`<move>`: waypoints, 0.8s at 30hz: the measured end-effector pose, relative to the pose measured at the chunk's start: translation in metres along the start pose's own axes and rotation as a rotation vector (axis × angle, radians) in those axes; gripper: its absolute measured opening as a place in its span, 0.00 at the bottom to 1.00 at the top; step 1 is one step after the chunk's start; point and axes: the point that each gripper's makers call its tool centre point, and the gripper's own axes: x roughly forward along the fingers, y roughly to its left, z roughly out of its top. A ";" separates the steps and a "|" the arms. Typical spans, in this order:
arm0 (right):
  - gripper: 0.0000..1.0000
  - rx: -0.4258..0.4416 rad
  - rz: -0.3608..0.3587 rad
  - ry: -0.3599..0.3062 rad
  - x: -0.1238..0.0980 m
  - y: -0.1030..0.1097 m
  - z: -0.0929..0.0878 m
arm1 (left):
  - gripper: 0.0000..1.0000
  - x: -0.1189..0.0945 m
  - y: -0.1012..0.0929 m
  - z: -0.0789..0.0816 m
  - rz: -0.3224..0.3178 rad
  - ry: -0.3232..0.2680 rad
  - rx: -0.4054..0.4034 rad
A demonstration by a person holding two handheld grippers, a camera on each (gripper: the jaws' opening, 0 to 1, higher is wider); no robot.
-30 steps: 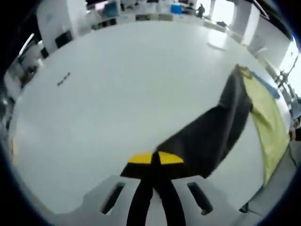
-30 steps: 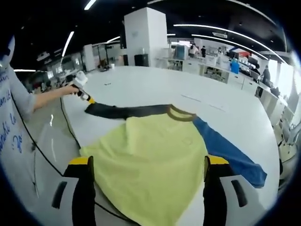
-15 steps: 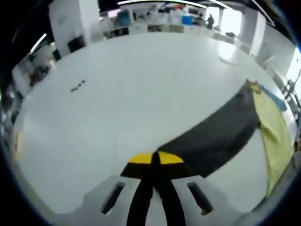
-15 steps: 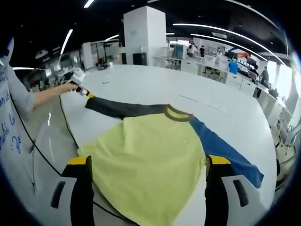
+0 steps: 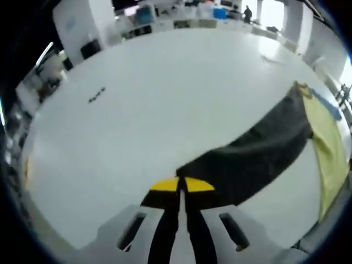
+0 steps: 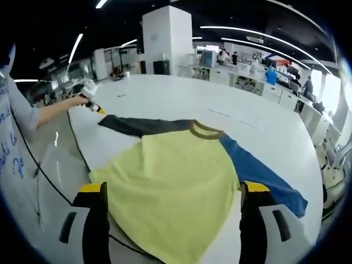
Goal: Fold the garment on the visible template until the final outline fits inside the template.
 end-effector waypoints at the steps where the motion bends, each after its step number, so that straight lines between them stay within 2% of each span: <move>1: 1.00 0.000 0.001 -0.001 0.000 0.000 0.000 | 0.00 -0.002 -0.001 -0.001 0.002 -0.002 0.003; 3: 1.00 -0.013 -0.005 0.000 0.001 -0.002 0.000 | 0.00 -0.001 0.002 0.008 0.008 -0.014 0.031; 5: 1.00 -0.020 0.001 0.001 0.002 -0.001 0.000 | 0.00 -0.010 -0.007 0.016 -0.002 -0.059 0.090; 6: 1.00 -0.019 0.003 -0.004 0.002 -0.001 0.001 | 0.00 -0.020 -0.019 0.012 0.000 -0.055 0.084; 7: 1.00 -0.019 0.005 -0.010 0.001 0.000 0.003 | 0.00 -0.025 -0.025 0.016 -0.007 -0.075 0.102; 8: 1.00 -0.020 0.004 -0.017 0.001 -0.001 0.004 | 0.00 -0.033 -0.038 0.022 -0.030 -0.119 0.126; 9: 1.00 -0.018 0.002 -0.022 0.000 -0.002 0.005 | 0.00 -0.039 -0.052 0.025 -0.068 -0.137 0.133; 10: 1.00 -0.017 -0.002 -0.029 -0.001 -0.003 0.006 | 0.00 -0.045 -0.063 0.026 -0.098 -0.149 0.167; 12: 1.00 -0.010 -0.004 -0.032 -0.002 -0.005 0.005 | 0.02 -0.051 -0.075 0.027 -0.102 -0.150 0.198; 14: 1.00 0.000 0.001 -0.026 -0.003 -0.005 0.002 | 0.08 -0.061 -0.093 0.027 -0.115 -0.151 0.236; 18: 1.00 -0.009 -0.010 -0.018 -0.006 -0.008 -0.004 | 0.17 -0.086 -0.139 0.042 -0.239 -0.248 0.300; 20: 1.00 0.002 -0.013 -0.023 -0.010 -0.011 -0.005 | 0.22 -0.098 -0.154 0.046 -0.255 -0.261 0.295; 22: 1.00 0.004 -0.022 -0.030 -0.013 -0.013 -0.005 | 0.28 -0.111 -0.178 0.052 -0.314 -0.304 0.331; 24: 1.00 0.006 -0.028 -0.033 -0.016 -0.015 -0.005 | 0.37 -0.120 -0.194 0.052 -0.358 -0.311 0.354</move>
